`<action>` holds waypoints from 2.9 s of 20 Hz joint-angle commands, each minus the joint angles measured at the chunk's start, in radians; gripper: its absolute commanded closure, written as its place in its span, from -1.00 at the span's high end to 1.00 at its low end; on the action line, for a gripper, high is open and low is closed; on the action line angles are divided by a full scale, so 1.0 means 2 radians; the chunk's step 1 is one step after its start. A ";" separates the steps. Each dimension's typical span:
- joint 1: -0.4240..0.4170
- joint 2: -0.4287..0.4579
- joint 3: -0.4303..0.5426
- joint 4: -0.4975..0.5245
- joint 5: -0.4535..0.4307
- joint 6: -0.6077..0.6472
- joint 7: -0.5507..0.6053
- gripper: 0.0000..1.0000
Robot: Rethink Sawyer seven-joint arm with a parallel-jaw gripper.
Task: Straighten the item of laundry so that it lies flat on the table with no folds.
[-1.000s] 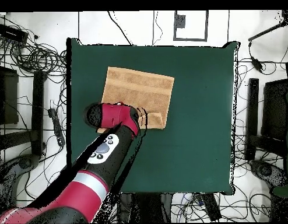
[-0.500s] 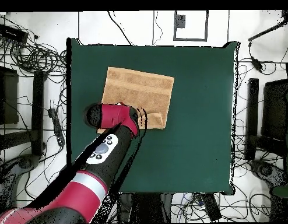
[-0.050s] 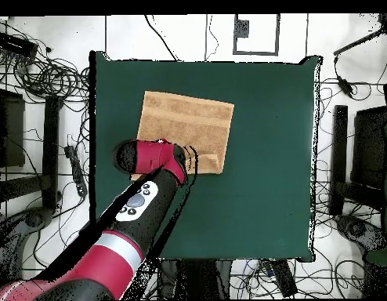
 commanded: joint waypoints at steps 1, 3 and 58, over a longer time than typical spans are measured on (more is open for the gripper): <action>0.013 0.049 0.037 0.101 -0.028 0.079 0.069 1.00; 0.013 0.049 0.037 0.102 -0.027 0.076 0.070 1.00; 0.018 0.033 0.031 0.115 -0.034 0.071 0.056 1.00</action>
